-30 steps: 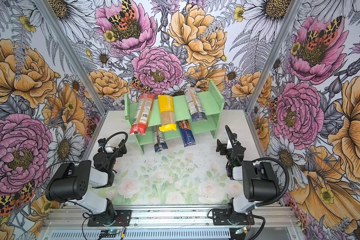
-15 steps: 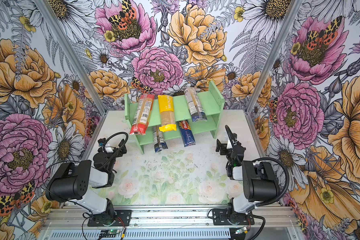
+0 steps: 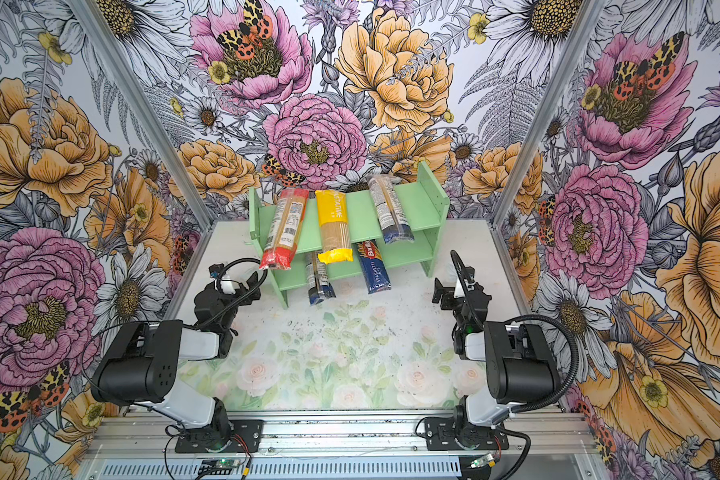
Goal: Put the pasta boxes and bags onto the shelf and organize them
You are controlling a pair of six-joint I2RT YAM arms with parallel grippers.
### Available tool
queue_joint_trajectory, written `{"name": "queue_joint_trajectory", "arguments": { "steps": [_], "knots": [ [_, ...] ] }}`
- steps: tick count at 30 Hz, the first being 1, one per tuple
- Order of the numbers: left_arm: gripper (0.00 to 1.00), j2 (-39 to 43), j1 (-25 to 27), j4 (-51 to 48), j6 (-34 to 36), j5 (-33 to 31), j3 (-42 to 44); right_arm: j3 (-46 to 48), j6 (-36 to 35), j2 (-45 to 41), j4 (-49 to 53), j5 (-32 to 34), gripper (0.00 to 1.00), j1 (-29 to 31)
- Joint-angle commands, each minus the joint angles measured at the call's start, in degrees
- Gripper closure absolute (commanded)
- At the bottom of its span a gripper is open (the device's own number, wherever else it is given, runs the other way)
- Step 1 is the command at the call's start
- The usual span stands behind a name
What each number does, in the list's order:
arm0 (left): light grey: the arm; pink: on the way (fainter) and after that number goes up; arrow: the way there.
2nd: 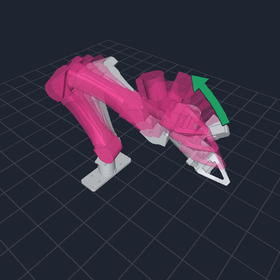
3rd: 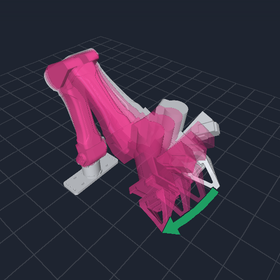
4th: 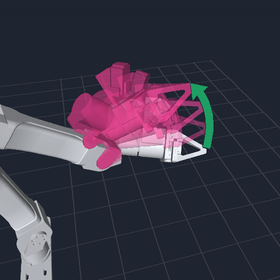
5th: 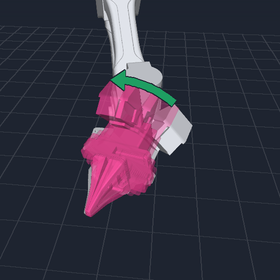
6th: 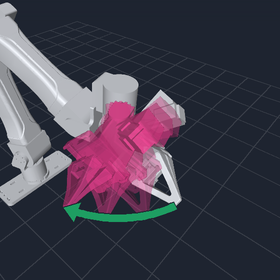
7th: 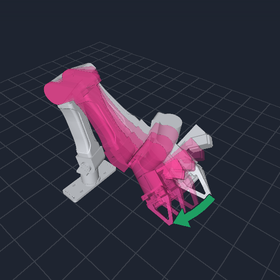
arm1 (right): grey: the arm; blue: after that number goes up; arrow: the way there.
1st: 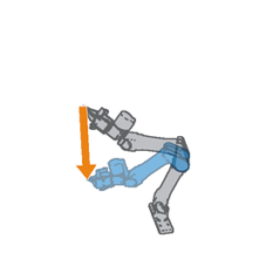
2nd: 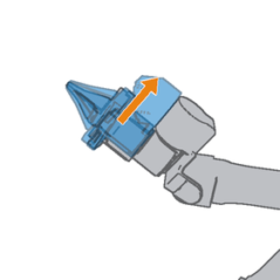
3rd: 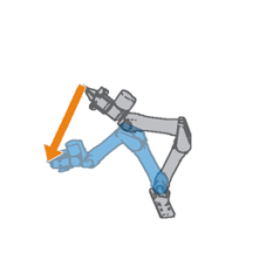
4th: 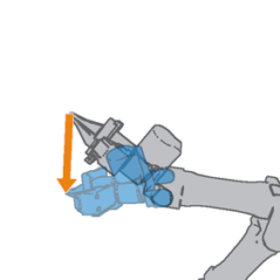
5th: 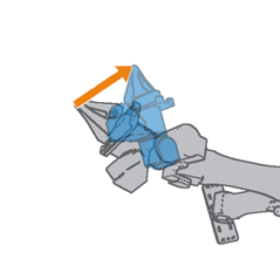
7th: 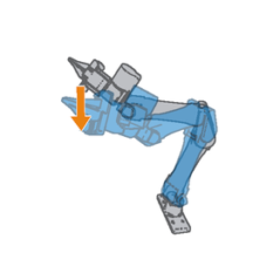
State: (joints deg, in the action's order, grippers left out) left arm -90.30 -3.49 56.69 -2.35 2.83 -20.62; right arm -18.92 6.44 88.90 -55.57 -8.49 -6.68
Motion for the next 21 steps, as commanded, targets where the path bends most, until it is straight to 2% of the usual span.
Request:
{"name": "queue_joint_trajectory", "arguments": {
  "steps": [1, 21],
  "knots": [
    [0.01, 1.1, 0.4, -1.8, 1.8, -1.2, -0.7, -0.8, 0.4, -0.2, -1.0, 1.1, 0.01, 0.4],
    [0.01, 1.2, 0.7, -2.2, 2.1, -1.8, -0.9, -1.0, 0.4, -0.1, -0.6, 1.4, 0.0, 0.6]
  ]
}}
